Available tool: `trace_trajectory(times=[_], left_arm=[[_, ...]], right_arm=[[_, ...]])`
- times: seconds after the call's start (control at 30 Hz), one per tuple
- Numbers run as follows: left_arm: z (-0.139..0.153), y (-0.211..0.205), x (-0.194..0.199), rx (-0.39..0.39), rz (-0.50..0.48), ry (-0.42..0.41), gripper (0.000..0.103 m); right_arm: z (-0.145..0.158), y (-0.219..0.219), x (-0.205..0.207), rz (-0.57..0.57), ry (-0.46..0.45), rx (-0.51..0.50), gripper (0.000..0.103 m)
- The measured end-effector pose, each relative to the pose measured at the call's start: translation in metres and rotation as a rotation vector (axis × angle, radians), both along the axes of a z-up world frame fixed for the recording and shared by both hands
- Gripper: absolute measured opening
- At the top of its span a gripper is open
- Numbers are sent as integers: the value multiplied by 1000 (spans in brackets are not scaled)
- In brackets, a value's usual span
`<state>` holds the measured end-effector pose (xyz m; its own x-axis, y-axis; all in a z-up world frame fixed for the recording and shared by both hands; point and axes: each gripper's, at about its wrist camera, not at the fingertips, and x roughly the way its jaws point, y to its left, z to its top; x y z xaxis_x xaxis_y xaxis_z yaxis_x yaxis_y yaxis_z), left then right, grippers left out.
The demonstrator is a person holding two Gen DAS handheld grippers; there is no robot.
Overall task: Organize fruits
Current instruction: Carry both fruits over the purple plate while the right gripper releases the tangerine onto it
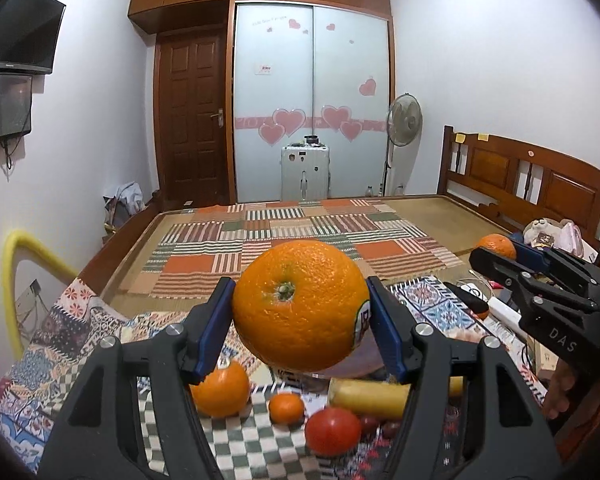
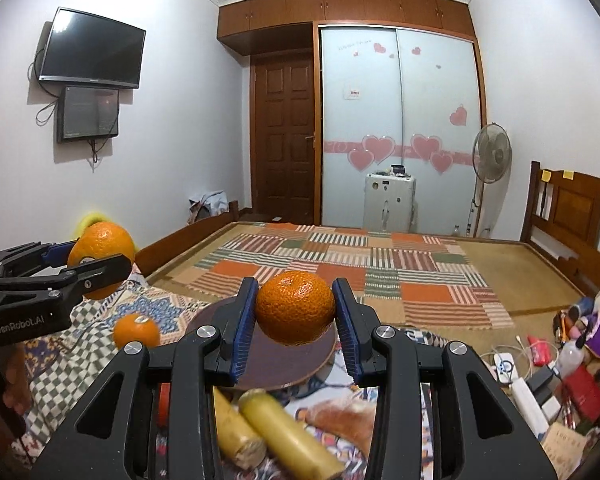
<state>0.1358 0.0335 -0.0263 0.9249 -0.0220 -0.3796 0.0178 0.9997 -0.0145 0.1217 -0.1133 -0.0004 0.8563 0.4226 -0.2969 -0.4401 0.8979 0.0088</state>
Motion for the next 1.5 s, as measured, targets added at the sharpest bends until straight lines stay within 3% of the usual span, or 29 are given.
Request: trace_trajectory(times=[0.57, 0.7, 0.9, 1.23, 1.5], left_arm=[[-21, 8, 83, 17, 42, 115, 64], [-27, 15, 104, -19, 35, 153, 64], [-42, 12, 128, 25, 53, 192, 64], [-71, 17, 165, -11, 38, 328, 64], [-84, 13, 180, -9, 5, 411, 64]], right_arm=[[-10, 19, 54, 0, 40, -95, 35], [-18, 25, 71, 17, 87, -126, 35], [-28, 32, 94, 46, 160, -175, 35], [-47, 54, 115, 115, 278, -287, 35], [-62, 58, 135, 174, 413, -311, 35]])
